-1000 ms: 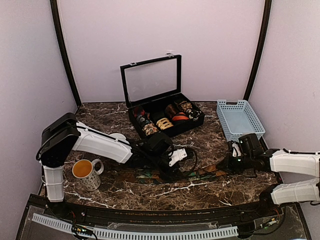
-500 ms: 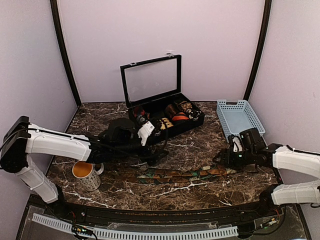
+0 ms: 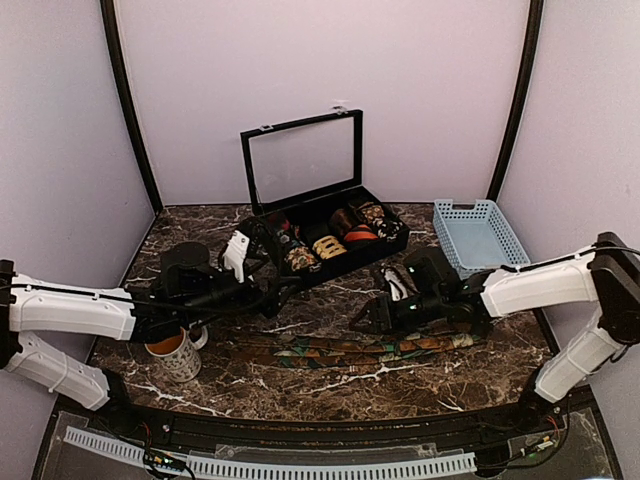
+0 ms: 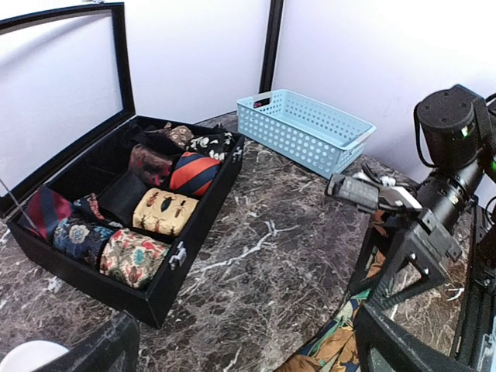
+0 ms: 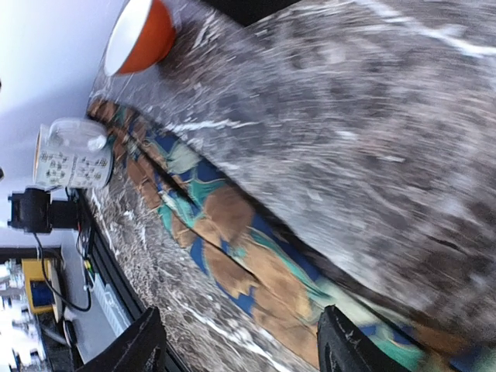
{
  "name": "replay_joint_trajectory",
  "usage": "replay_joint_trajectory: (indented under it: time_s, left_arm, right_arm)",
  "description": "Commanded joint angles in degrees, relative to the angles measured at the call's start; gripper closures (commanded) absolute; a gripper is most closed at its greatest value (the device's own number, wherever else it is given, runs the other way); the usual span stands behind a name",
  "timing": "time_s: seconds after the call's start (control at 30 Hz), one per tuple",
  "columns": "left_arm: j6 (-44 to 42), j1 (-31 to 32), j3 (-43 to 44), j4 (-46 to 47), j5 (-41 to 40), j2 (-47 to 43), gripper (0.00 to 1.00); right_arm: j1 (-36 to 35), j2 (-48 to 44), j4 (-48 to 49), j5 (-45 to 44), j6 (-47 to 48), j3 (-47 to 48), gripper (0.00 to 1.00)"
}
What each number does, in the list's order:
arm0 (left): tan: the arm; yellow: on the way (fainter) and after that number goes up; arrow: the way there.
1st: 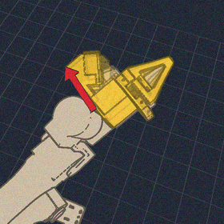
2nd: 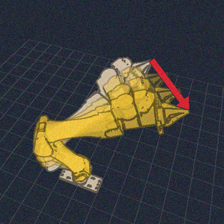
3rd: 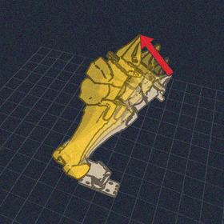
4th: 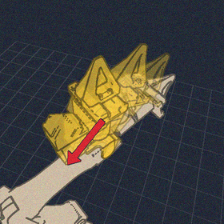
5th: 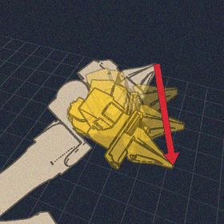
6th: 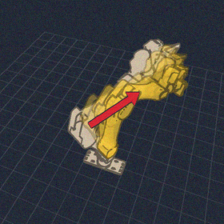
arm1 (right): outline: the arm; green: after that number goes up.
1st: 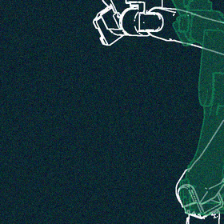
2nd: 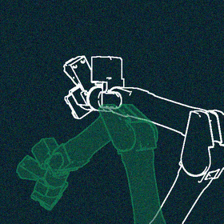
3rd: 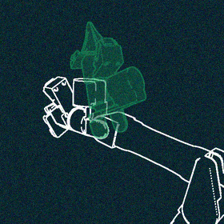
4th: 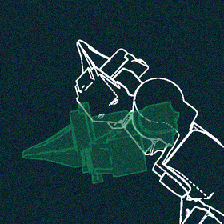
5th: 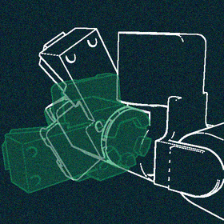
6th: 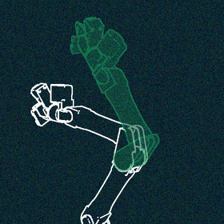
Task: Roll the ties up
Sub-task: Adjust the tie at the center of the board.
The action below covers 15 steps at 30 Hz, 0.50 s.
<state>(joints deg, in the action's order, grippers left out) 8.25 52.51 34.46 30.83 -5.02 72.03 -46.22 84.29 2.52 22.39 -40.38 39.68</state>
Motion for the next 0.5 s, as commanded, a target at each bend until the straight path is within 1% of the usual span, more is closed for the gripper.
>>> replay_joint_trajectory:
  time_s: [0.0,0.1,0.2,0.27,0.37,0.47]
  left_arm:
    - [0.0,0.0,0.6,-4.4,-5.7,-2.5,0.01]
    - [-0.7,0.0,0.6,-4.5,-5.3,-2.4,0.01]
    - [-1.0,0.0,1.4,-5.4,-4.8,-1.6,0.01]
    - [-1.3,0.1,2.0,-6.0,-4.1,-0.8,0.01]
    - [-1.9,0.0,2.8,-7.0,-1.6,0.4,0.01]
    - [-3.8,0.0,3.0,-7.0,2.5,1.4,0.01]
  right_arm:
    - [-6.2,8.1,8.8,1.8,-3.2,5.4,0.35]
    - [-7.8,12.9,11.7,2.4,-5.4,6.1,0.38]
    - [-7.8,16.4,16.1,3.5,-8.6,3.8,0.4]
    - [-7.6,17.6,16.5,3.6,-9.2,2.6,0.41]
    - [-6.2,17.5,16.4,3.5,-9.5,-1.0,0.44]
    - [-1.8,15.0,16.3,4.2,-9.4,-6.6,0.47]
